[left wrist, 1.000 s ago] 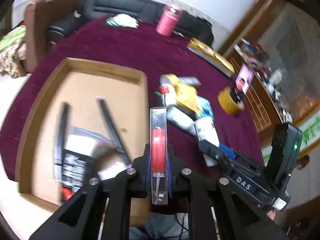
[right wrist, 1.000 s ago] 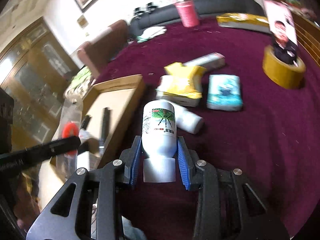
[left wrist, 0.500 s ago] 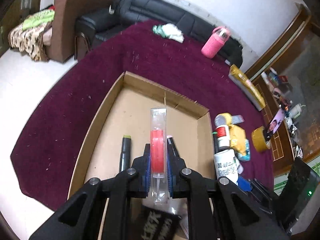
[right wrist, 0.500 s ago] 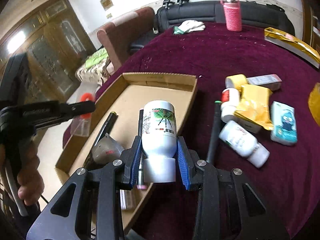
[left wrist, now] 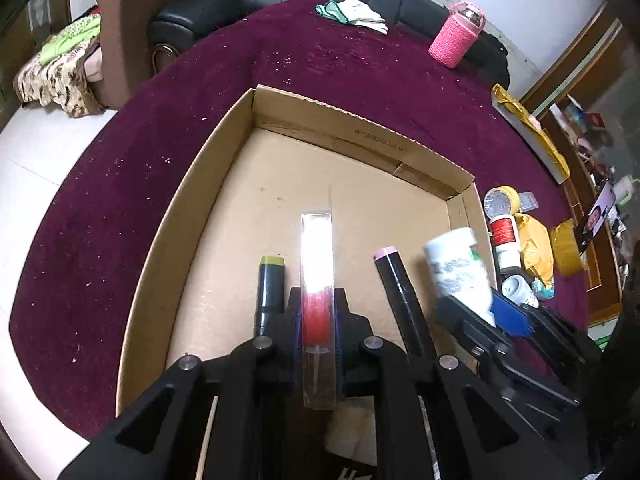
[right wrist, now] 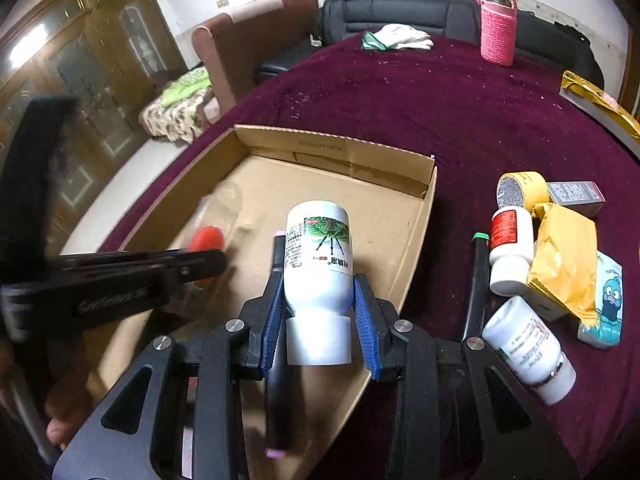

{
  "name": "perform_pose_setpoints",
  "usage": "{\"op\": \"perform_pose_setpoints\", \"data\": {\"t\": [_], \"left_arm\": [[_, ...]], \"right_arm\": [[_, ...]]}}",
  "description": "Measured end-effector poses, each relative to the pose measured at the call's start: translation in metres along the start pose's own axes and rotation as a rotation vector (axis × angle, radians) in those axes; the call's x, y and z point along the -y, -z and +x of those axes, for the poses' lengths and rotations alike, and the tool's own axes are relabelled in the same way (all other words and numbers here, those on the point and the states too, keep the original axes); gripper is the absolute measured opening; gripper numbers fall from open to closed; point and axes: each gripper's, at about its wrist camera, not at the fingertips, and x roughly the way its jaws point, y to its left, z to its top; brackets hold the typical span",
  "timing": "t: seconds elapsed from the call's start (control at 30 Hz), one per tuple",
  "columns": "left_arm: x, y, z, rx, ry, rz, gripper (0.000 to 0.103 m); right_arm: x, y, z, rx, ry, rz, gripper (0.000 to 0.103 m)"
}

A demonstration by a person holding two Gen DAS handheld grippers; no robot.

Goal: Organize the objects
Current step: 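Place the candle pack and white bottle into the tray, opening both grippers, then grasp the blue-green tissue pack with the right gripper while the left grasps a white bottle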

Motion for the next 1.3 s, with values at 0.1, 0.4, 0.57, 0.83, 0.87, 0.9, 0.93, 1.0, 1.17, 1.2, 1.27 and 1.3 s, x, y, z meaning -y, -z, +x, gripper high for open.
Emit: {"op": "perform_pose_setpoints", "data": {"t": [0.1, 0.4, 0.57, 0.83, 0.87, 0.9, 0.93, 1.0, 1.17, 1.2, 1.27, 1.3], "left_arm": [[-0.001, 0.002, 0.001, -0.008, 0.011, -0.004, 0.013], [0.004, 0.009, -0.024, 0.052, 0.048, 0.003, 0.041], [0.019, 0.024, -0.057, 0.142, 0.032, 0.013, 0.047], [0.078, 0.055, -0.079, 0.157, 0.123, 0.112, 0.051], [0.087, 0.058, -0.077, 0.15, 0.113, 0.12, 0.051], [0.096, 0.061, -0.075, 0.141, 0.112, 0.131, 0.051], [0.103, 0.065, -0.073, 0.128, 0.121, 0.148, 0.051], [0.113, 0.07, -0.069, 0.111, 0.125, 0.159, 0.051], [0.127, 0.079, -0.063, 0.088, 0.123, 0.176, 0.051], [0.129, 0.08, -0.062, 0.084, 0.121, 0.181, 0.051], [0.13, 0.08, -0.061, 0.081, 0.111, 0.176, 0.051], [0.129, 0.08, -0.06, 0.08, 0.114, 0.172, 0.051]], "right_arm": [[-0.003, 0.001, 0.007, -0.019, 0.02, -0.015, 0.034], [0.003, 0.007, -0.003, -0.029, -0.052, 0.012, 0.035], [0.014, 0.017, -0.032, 0.023, -0.106, 0.05, 0.035], [0.063, 0.056, -0.081, 0.072, -0.162, 0.106, 0.035], [0.072, 0.061, -0.086, 0.076, -0.16, 0.122, 0.035], [0.079, 0.065, -0.089, 0.077, -0.146, 0.127, 0.035], [0.087, 0.069, -0.092, 0.075, -0.116, 0.13, 0.035], [0.099, 0.073, -0.096, 0.08, -0.08, 0.14, 0.035], [0.127, 0.065, -0.094, 0.086, -0.048, 0.142, 0.036], [0.131, 0.061, -0.089, 0.074, -0.056, 0.15, 0.037], [0.138, 0.05, -0.077, 0.037, -0.093, 0.165, 0.041], [0.14, 0.047, -0.074, 0.047, -0.081, 0.164, 0.041]]}}
